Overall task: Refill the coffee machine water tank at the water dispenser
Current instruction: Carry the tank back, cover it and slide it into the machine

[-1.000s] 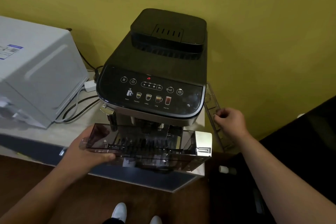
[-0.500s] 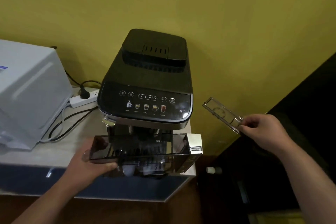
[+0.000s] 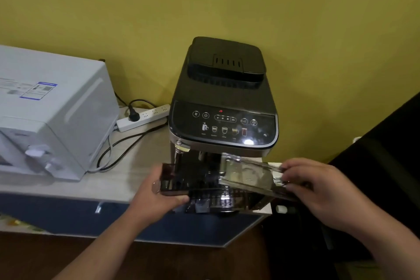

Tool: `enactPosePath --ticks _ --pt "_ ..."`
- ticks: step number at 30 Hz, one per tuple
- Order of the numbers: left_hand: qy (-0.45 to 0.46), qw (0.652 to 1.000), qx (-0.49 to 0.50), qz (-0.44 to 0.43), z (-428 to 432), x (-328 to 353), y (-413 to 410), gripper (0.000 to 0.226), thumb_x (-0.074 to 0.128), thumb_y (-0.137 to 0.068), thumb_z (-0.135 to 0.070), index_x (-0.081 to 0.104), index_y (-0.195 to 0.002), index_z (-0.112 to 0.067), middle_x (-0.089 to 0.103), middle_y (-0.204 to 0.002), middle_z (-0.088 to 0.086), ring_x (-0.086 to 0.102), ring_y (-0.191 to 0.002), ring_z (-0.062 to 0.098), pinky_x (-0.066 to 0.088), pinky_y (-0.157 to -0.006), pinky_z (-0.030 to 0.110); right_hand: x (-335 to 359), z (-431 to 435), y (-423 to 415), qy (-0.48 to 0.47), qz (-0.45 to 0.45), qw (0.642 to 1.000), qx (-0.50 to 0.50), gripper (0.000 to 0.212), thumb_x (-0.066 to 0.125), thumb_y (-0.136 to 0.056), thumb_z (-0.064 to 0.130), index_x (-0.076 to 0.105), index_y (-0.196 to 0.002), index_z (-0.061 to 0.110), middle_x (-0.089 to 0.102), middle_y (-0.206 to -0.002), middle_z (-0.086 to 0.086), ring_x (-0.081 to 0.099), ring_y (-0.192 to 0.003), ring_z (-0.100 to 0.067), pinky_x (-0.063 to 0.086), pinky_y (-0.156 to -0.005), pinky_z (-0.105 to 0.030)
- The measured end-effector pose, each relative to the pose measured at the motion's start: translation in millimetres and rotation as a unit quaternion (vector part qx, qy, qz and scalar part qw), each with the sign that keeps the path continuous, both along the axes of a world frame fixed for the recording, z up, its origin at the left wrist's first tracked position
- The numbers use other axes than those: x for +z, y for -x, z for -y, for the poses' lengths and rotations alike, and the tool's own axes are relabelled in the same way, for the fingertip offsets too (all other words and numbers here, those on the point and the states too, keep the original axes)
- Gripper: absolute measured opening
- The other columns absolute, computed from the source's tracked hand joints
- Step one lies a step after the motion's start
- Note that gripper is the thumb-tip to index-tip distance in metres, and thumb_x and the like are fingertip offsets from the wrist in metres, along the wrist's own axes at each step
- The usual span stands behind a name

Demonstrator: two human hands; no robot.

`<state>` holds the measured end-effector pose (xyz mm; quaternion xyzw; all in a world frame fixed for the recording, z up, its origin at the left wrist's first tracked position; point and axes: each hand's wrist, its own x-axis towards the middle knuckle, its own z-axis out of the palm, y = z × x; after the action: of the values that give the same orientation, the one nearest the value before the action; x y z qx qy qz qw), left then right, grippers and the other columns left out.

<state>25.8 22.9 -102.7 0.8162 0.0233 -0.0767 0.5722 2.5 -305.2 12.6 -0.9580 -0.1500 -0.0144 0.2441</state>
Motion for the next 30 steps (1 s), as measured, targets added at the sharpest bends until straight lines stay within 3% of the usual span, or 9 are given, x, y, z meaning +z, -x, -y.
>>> enactPosePath --ticks 3,7,10,13,17,20,25,30 --pt "-0.005 1.000 -0.020 -0.002 -2.3 2.8 -2.0 0.055 0.087 -0.068 -0.011 0.052 -0.104 -0.032 0.067 -0.094 -0.012 0.060 -0.086 -0.018 0.050 -0.062 0.009 -9.6 -36.0 -7.6 0.021 -0.012 0.999 0.043 0.019 0.076 -0.081 0.009 0.075 -0.089 0.027 0.053 -0.107 0.035 0.052 -0.102 0.017 0.037 -0.089 -0.002" --pt "0.002 0.998 -0.059 0.020 -5.7 3.1 -3.3 0.060 0.089 -0.068 -0.019 0.050 -0.113 -0.026 0.061 -0.102 -0.041 0.059 -0.094 -0.018 0.047 -0.068 0.003 -19.8 -75.6 -16.2 0.055 -0.003 0.996 0.073 0.011 0.067 -0.089 0.013 0.074 -0.092 0.020 0.062 -0.110 0.017 0.058 -0.101 -0.003 0.049 -0.086 -0.021" --pt "0.033 0.998 -0.049 0.018 -6.6 -3.1 -3.0 0.060 0.088 -0.067 -0.007 0.054 -0.115 -0.016 0.070 -0.100 -0.022 0.066 -0.093 -0.007 0.051 -0.067 0.008 -23.3 -93.7 -20.2 0.080 0.004 0.993 0.088 0.013 0.063 -0.092 0.014 0.074 -0.094 0.021 0.064 -0.112 0.014 0.061 -0.099 -0.009 0.051 -0.083 -0.024" --pt "0.059 0.998 -0.026 0.009 -8.0 -9.2 -3.6 0.063 0.090 -0.062 -0.002 0.055 -0.111 -0.020 0.071 -0.097 -0.006 0.067 -0.093 -0.005 0.052 -0.072 0.010 -22.9 -105.1 -23.4 0.093 0.000 0.991 0.096 0.015 0.061 -0.093 0.016 0.074 -0.096 0.022 0.064 -0.113 0.014 0.062 -0.099 -0.009 0.052 -0.082 -0.025" --pt "0.046 0.998 -0.035 0.013 -10.2 -11.3 -3.2 0.066 0.093 -0.059 -0.017 0.052 -0.109 -0.033 0.068 -0.104 -0.024 0.065 -0.100 -0.005 0.052 -0.079 0.012 -24.2 -110.4 -30.1 0.108 -0.019 0.989 0.102 0.018 0.058 -0.095 0.016 0.074 -0.098 0.022 0.063 -0.117 0.014 0.061 -0.102 -0.010 0.051 -0.086 -0.028" --pt "0.035 0.998 -0.041 0.029 -10.7 -9.8 -1.8 0.065 0.093 -0.059 -0.025 0.052 -0.109 -0.035 0.066 -0.106 -0.028 0.064 -0.100 -0.007 0.051 -0.079 0.009 -27.4 -109.8 -32.8 0.116 -0.022 0.989 0.094 0.018 0.058 -0.095 0.014 0.074 -0.096 0.020 0.065 -0.117 0.012 0.062 -0.103 -0.012 0.051 -0.087 -0.029" --pt "0.032 0.999 -0.031 0.027 -11.0 -12.5 -3.4 0.067 0.094 -0.056 -0.026 0.055 -0.111 -0.029 0.070 -0.105 -0.009 0.065 -0.101 -0.002 0.054 -0.083 0.017 -36.2 -113.2 -33.1 0.104 -0.028 0.991 0.084 0.019 0.057 -0.096 0.016 0.074 -0.102 0.020 0.063 -0.124 0.013 0.060 -0.109 -0.009 0.044 -0.090 -0.021" --pt "0.027 0.999 -0.027 0.021 -11.5 -11.1 -3.3 0.066 0.093 -0.059 -0.017 0.054 -0.109 -0.033 0.069 -0.105 -0.007 0.064 -0.101 -0.004 0.055 -0.081 0.016 -46.2 -110.4 -33.0 0.103 -0.009 0.992 0.072 0.018 0.060 -0.095 0.016 0.074 -0.106 0.021 0.063 -0.130 0.011 0.060 -0.117 -0.011 0.044 -0.096 -0.024"
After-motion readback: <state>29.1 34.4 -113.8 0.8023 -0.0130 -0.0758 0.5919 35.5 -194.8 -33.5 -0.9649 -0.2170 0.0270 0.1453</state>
